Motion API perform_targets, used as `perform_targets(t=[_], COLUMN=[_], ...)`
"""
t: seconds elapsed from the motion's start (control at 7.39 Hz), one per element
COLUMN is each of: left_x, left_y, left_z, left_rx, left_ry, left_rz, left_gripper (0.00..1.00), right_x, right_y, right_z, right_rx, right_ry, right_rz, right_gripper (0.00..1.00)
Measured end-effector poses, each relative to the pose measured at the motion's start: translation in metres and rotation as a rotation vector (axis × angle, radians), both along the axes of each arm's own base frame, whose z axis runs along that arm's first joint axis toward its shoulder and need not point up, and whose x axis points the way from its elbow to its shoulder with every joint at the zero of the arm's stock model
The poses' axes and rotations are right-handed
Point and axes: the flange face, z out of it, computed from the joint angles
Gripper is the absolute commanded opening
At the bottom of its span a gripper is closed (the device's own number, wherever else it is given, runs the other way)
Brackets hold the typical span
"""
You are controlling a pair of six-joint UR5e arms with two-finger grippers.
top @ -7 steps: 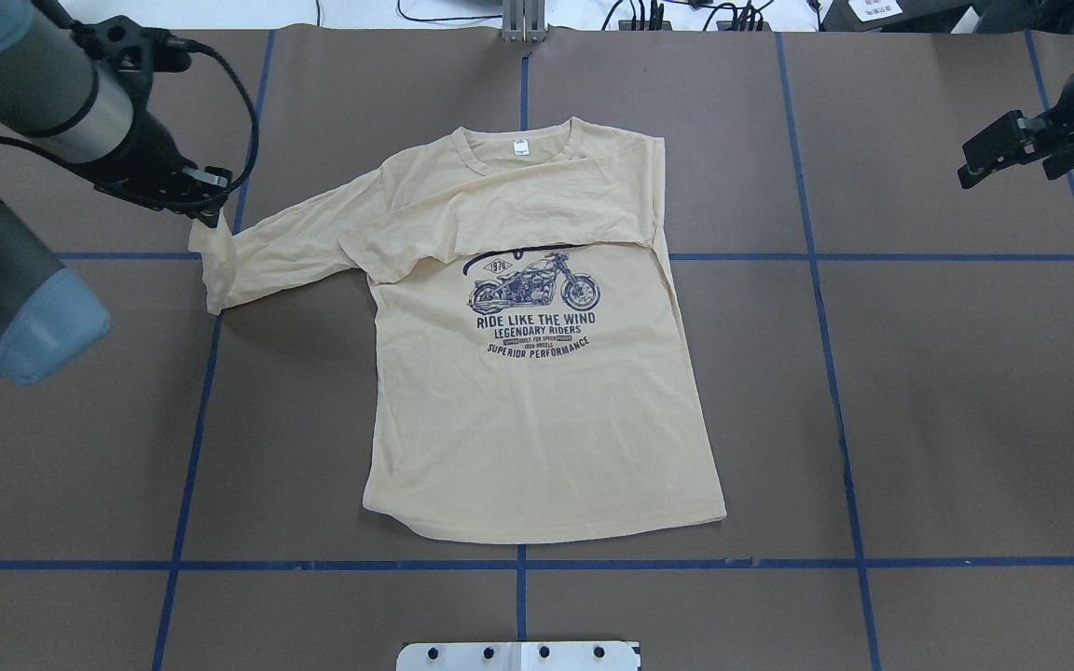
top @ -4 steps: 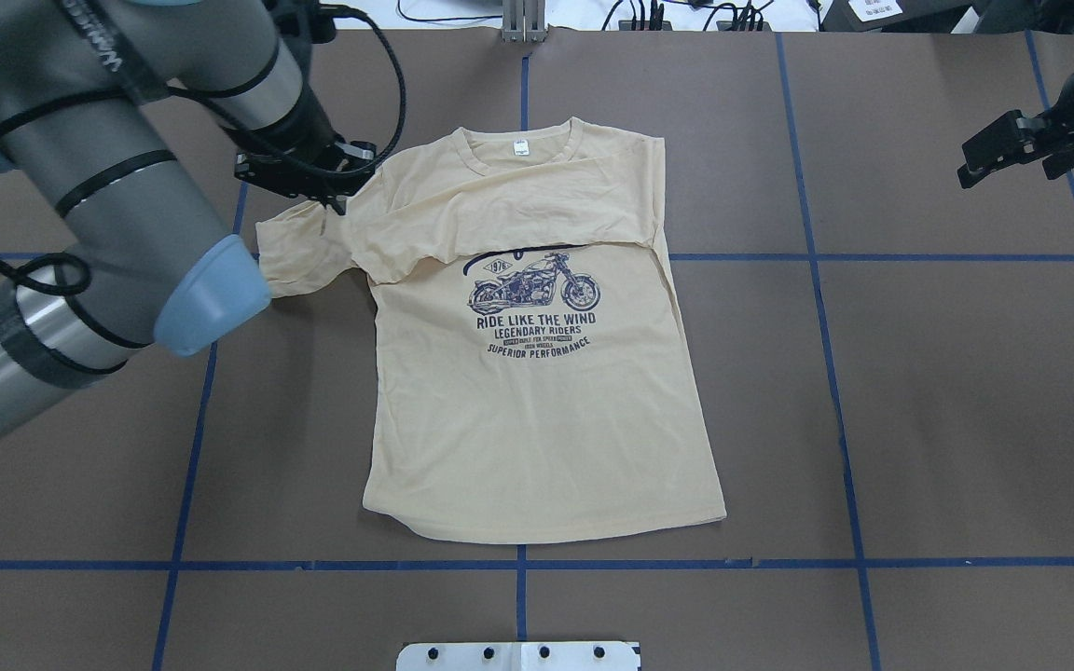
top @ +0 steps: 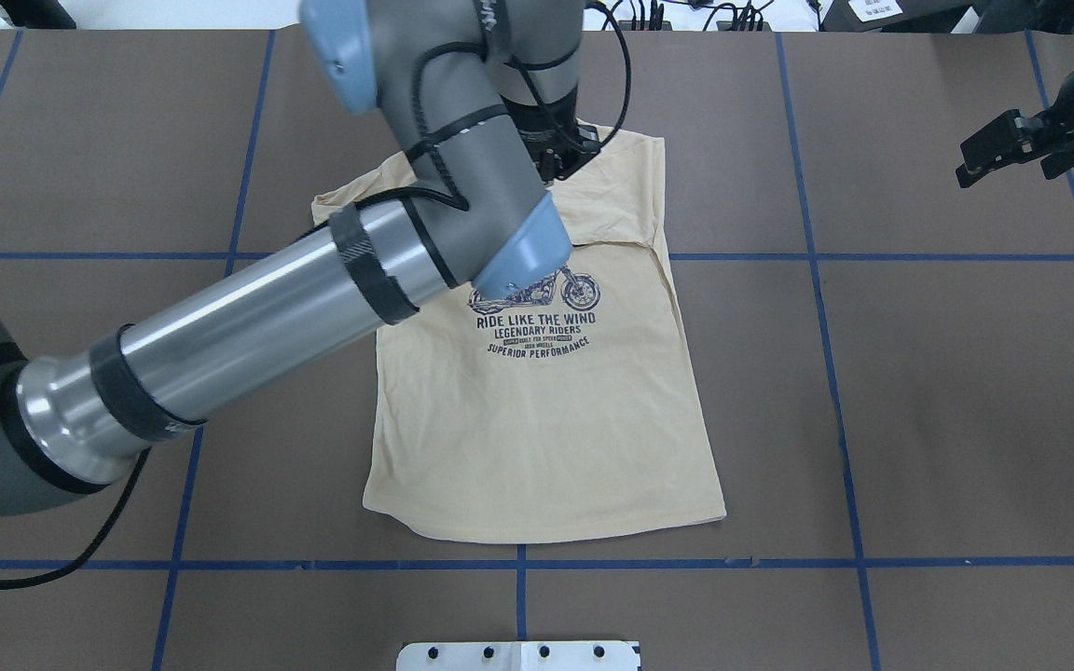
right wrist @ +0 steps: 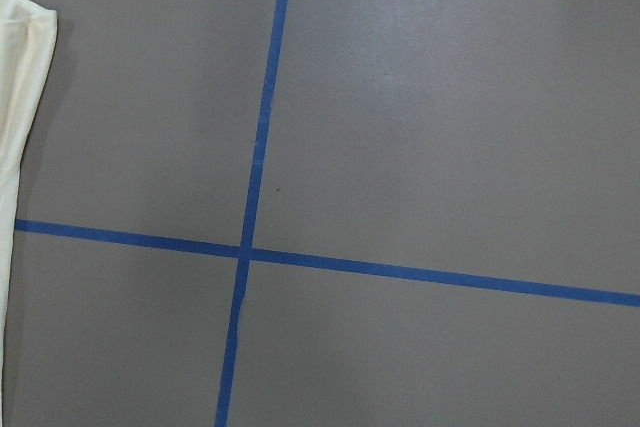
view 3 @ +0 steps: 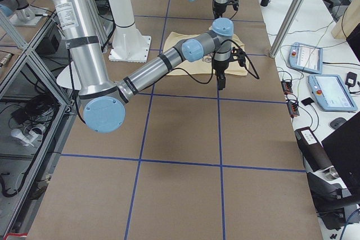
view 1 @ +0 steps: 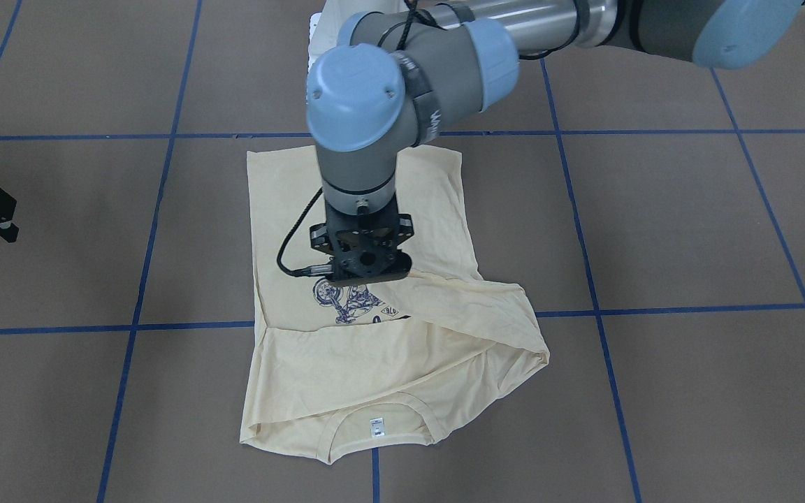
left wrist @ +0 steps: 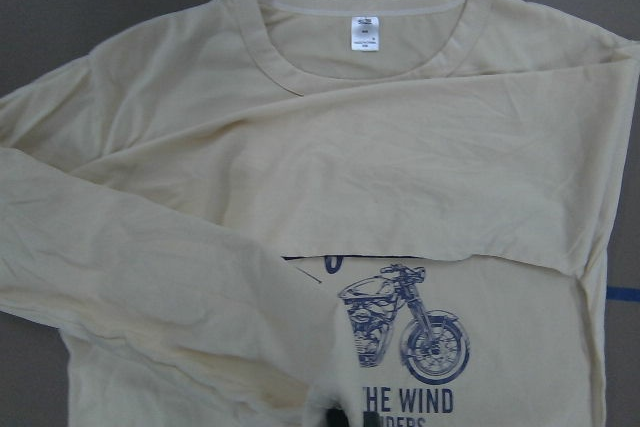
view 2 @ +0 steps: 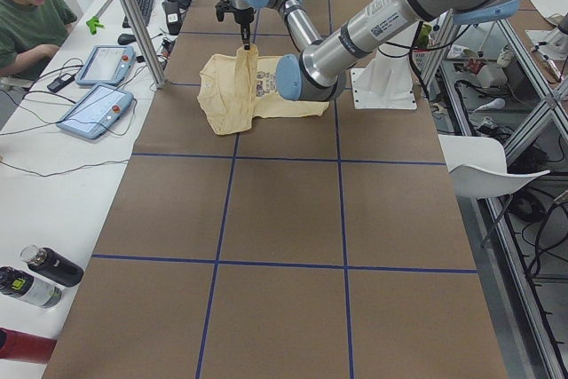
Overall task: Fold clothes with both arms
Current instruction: 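Fold the held sleeve with the left gripper across the shirt body, then release the sleeve with the left gripper while the right gripper moves to the hem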
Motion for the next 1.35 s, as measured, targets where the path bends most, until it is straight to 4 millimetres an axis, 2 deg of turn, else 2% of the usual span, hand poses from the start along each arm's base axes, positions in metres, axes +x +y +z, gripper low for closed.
perform_targets(t=[0.14,0.27,0.54,0.68,1.08,1.22,1.35], left_x=[0.036,0.063,0.093,0.103,0.131,0.131,0.124], left_y=[0.006,0.014,0.031,0.038,0.063,0.067,0.072], left_z=[-0.003,-0.007,-0.026,-0.037,-0.051,-0.054,-0.045], left_rx=[-0.004,-0.005,-0.022,-0.036,-0.003,0.011,0.035], left_ry=[0.019,0.035,0.089,0.125,0.207,0.218,0.221], left_rz=[-0.005,-0.018,-0.047,-0.061,-0.031,-0.019,0.001], left_gripper=[0.00,0.00,0.00,0.99,1.00,1.00,1.00], right_x=[0.000,0.000,-0.001,-0.001,-0.005,-0.011,-0.022], right_y=[0.000,0.000,0.000,0.000,0.000,0.001,0.006], right_z=[0.000,0.000,0.000,0.000,-0.004,-0.006,-0.012], right_rx=[-0.002,-0.002,-0.002,-0.003,-0.014,-0.023,-0.045], right_ry=[0.000,0.000,0.000,-0.001,-0.006,-0.010,-0.018], right_rz=[0.001,0.001,0.000,0.001,0.012,0.016,0.029], right_gripper=[1.00,1.00,1.00,1.00,1.00,1.00,1.00])
